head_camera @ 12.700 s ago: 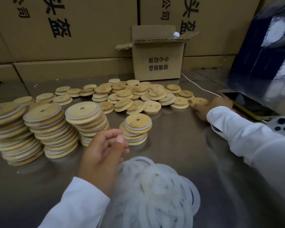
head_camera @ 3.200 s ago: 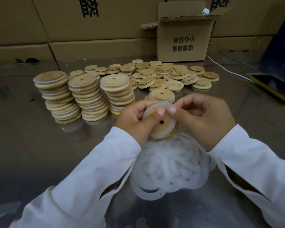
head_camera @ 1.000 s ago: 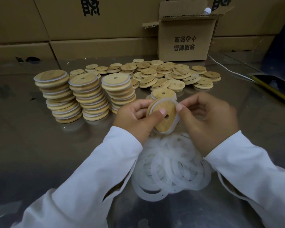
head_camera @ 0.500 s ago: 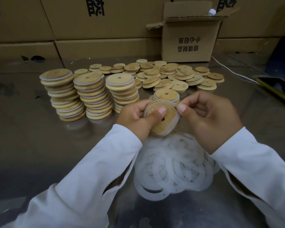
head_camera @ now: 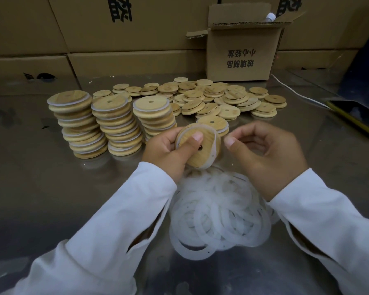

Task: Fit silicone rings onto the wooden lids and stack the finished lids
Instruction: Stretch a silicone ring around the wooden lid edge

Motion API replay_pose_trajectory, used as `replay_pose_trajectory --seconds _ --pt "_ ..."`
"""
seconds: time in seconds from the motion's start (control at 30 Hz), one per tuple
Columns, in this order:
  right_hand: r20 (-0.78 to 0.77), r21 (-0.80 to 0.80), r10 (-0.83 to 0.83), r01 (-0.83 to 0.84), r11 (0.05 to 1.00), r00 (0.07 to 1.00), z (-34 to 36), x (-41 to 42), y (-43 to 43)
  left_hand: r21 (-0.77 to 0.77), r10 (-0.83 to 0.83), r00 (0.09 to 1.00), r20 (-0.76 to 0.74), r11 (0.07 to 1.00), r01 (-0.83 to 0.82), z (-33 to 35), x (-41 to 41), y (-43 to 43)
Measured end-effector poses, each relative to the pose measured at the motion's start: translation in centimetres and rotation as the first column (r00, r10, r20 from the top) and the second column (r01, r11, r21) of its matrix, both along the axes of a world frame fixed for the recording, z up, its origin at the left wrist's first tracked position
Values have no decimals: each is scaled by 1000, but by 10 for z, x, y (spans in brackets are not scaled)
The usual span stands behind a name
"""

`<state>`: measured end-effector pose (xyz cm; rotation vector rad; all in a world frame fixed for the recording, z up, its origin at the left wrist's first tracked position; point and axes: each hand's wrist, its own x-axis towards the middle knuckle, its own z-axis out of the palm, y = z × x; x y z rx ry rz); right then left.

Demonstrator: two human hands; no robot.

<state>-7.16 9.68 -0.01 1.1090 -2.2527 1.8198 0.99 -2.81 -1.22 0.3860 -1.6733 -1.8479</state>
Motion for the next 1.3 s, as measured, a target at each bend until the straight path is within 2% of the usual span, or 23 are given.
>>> replay_pose_trajectory --seconds 0.17,0.3,0.4,0.5,0.7,0.93,1.1,1.3 --pt "-30 21 -21 22 1000 999 -2 10 -5 -12 -3 1000 2 1000 3 -1 1 4" --pt "-70 6 -101 102 995 992 -2 10 -3 -47 16 1000 -10 999 -16 -1 0 5" --pt "-141 42 -140 147 988 980 -3 10 -2 -70 19 1000 -18 997 -21 -2 1 5" --pt "-143 81 -154 166 983 978 -3 7 -2 -121 21 1000 -5 992 -21 -2 0 6" --pt "29 138 -31 27 990 999 0 -2 0 -115 7 1000 17 993 -5 0 0 1" --pt "-19 253 40 -34 967 999 5 -6 4 -10 -27 1000 1 1000 27 2 1 -1" --pt "-34 209 54 -46 977 998 3 -4 3 33 -31 1000 4 999 31 1 2 -2" --pt "32 55 22 -23 998 999 -2 -1 -1 27 26 1000 1 999 -26 -1 -1 0"
